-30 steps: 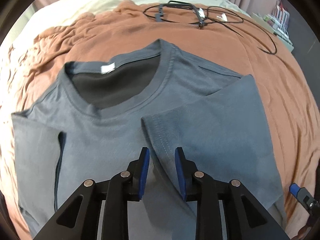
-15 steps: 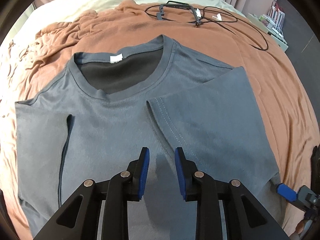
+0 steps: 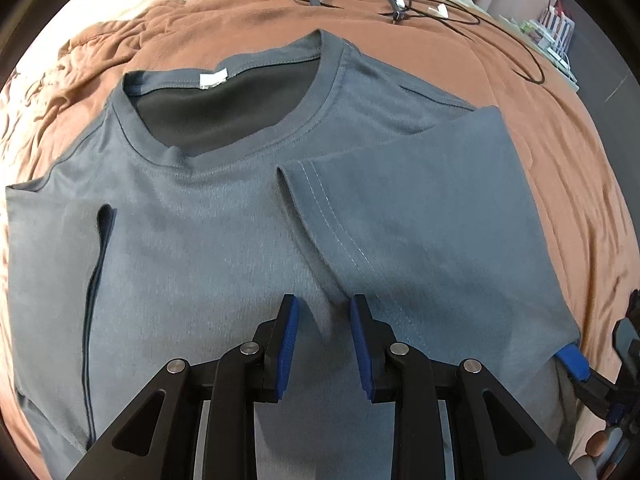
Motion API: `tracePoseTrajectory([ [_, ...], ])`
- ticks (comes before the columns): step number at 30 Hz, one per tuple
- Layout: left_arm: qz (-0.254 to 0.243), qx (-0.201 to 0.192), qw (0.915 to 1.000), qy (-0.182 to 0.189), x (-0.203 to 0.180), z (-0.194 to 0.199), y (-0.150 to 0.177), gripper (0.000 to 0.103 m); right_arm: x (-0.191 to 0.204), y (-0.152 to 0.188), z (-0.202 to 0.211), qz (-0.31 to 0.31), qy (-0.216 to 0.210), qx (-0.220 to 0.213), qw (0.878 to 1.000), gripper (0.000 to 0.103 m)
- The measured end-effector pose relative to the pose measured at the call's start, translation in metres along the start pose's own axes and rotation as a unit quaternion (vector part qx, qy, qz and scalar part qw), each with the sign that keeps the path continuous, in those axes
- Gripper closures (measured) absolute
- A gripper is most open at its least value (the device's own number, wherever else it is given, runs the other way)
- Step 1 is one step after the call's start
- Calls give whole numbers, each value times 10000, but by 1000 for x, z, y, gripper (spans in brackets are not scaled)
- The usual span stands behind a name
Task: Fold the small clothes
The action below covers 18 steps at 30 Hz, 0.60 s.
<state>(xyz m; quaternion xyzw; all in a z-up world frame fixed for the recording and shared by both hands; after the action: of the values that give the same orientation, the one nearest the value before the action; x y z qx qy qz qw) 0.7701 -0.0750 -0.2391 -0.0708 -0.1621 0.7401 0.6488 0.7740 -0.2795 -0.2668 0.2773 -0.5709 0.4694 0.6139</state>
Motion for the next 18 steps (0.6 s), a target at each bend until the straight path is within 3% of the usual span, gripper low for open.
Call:
tracePoseTrajectory([
  [8, -126, -150, 9997, -139, -9, -2, -9, 74, -3, 1, 29, -71, -86, -438, 9990, 32],
  [14, -279, -285, 9984, -390, -9, 10, -8, 74, 1, 17, 28, 15, 321, -144, 9994, 32],
  [18, -88, -521, 9974, -492, 4, 30, -21, 74, 32, 7, 47, 394, 349, -145, 9985, 32],
])
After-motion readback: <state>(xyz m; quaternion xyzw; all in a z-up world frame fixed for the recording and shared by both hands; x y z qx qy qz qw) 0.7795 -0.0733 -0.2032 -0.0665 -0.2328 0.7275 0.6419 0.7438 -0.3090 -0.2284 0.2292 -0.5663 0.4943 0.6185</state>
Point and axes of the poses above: each gripper's, at about its wrist camera, not at the fingertips, and z roughly against the way its jaws point, x to its left, y to its underside, the point moved 8 cm from there along -z, roughly the way its jaws point, and after that the axes turned 12 degrees about -y, right-handed, at the moved point
